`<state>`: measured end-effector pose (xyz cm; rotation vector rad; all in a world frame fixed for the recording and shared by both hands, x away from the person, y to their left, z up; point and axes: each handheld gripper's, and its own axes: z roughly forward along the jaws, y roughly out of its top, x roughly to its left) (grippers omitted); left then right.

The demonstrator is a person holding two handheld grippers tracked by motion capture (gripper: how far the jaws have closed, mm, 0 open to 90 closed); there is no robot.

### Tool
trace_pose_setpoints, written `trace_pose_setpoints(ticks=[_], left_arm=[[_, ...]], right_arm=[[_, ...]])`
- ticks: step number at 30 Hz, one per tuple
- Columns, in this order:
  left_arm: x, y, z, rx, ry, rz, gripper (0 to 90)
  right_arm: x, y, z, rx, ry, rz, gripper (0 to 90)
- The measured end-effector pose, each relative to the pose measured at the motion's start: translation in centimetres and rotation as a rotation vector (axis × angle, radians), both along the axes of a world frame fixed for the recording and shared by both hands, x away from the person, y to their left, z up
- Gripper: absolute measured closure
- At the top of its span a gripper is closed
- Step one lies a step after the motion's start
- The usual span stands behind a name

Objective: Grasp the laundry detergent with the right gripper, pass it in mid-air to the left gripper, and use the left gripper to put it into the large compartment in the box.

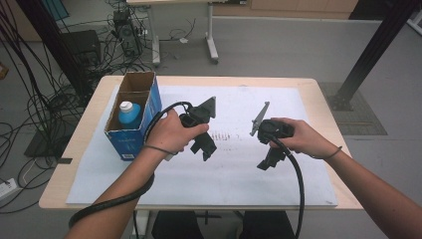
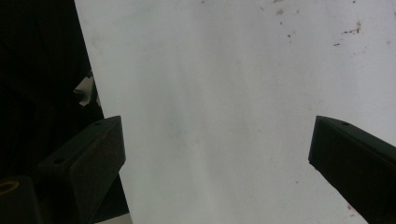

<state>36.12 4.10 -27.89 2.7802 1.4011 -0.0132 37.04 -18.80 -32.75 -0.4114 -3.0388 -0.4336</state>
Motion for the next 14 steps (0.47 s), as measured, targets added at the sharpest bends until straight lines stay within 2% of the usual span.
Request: trace_pose_setpoints(ticks=[7, 14], left_arm=[[-0.2, 0.2, 0.2, 0.006, -0.001, 0.003, 6.1], [-0.8, 0.1, 0.5, -0.005, -0.008, 0.004, 6.2]], right_arm=[[-0.6, 0.0, 0.3, 0.000, -0.008, -0.006, 3.4], [-2.1, -0.4, 1.3, 0.021, -0.029, -0.035, 3.3]])
